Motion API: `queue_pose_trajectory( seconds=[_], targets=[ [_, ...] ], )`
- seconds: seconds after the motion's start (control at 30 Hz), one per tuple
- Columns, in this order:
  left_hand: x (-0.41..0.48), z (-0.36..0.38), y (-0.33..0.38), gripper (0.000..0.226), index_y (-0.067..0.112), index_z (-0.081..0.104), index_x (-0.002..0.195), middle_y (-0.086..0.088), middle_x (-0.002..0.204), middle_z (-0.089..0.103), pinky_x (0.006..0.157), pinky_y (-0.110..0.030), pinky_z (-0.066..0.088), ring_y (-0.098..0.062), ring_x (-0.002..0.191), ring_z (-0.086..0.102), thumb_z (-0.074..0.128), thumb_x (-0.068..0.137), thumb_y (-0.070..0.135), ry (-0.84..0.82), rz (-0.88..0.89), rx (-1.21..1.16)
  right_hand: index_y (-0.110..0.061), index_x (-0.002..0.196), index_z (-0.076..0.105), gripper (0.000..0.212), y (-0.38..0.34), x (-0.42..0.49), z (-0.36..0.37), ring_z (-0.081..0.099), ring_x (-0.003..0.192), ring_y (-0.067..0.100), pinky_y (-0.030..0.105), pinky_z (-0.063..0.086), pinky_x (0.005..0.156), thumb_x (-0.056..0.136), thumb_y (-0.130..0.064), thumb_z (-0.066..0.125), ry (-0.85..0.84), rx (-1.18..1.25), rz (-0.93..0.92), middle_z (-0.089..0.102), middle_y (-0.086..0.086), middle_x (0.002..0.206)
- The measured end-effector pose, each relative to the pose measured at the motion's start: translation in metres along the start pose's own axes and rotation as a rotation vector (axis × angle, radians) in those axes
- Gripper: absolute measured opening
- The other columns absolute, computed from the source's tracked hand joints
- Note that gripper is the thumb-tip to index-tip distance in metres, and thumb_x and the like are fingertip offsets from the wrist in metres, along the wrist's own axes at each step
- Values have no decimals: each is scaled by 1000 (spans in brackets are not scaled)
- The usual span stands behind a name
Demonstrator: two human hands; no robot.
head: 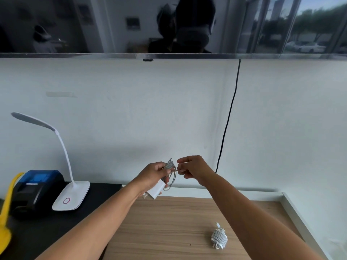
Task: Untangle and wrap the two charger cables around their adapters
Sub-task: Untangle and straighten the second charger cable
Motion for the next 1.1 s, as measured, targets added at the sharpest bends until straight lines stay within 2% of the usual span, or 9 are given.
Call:
queue_pose_trajectory(
  seconds=[0.07,0.2,0.27,0.37,0.47,0.7,0.83,0.93,1.1],
  targets=[
    [1,-2,1,14,18,70,86,0,68,69,60,-31,49,-19,60,61,60,94,25,25,61,158,-1,92,60,3,7,0,4,58,52,18,23,38,48,90,-3,59,-9,148,130,61,18,79],
    [1,0,2,25,43,65,66,11,68,68,66,-30,42,-10,67,61,58,89,37,49,146,535,-2,102,45,42,23,-1,9,58,48,22,23,40,44,96,-43,54,-40,262,405,59,18,83],
    [0,2,-2,22,37,65,69,8,71,67,63,-29,39,-9,66,57,58,89,40,50,170,694,-2,97,48,48,30,-1,10,54,45,20,21,39,42,90,-48,60,-76,215,440,59,14,72],
    [-5,10,-6,19,27,69,85,10,84,69,69,-27,42,-7,70,55,57,92,39,7,230,839,-6,76,52,40,40,-3,11,46,44,16,19,34,39,86,-40,69,-102,97,442,50,6,56],
    [-9,17,-15,17,29,71,95,13,94,68,76,-26,42,-7,86,58,55,94,36,-32,281,906,-5,73,56,24,52,-4,10,45,35,13,18,33,36,93,-15,61,-87,45,434,51,7,53],
    [-19,43,-60,25,31,67,114,11,112,66,78,-25,39,-12,105,58,51,97,38,-117,308,1002,-4,67,54,31,101,-14,17,40,27,10,14,32,31,97,-5,51,-94,-73,481,52,1,37],
    [-23,57,-102,31,35,69,116,18,116,65,82,-21,43,-6,102,60,64,87,43,-117,246,893,-6,70,56,27,140,-11,21,43,42,12,18,40,33,96,-10,56,12,-170,459,55,6,59],
    [-25,62,-139,37,38,72,106,20,99,59,78,-20,44,4,80,55,80,70,45,-28,84,612,-7,77,60,20,172,-14,24,49,41,13,19,43,35,96,-12,57,44,-214,471,57,6,61],
    [-34,74,-199,20,27,75,79,6,76,68,69,-31,51,-11,70,63,81,73,45,133,-249,188,-9,85,62,13,213,-19,24,55,48,16,22,46,38,96,-15,57,54,-261,512,59,6,65]
  ],
)
Point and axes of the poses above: each hand's wrist, its own x-axis towards the middle knuckle, its own z-axis out of the palm, y = z × x, the point moved 5 cm from there along x, towards the middle knuckle
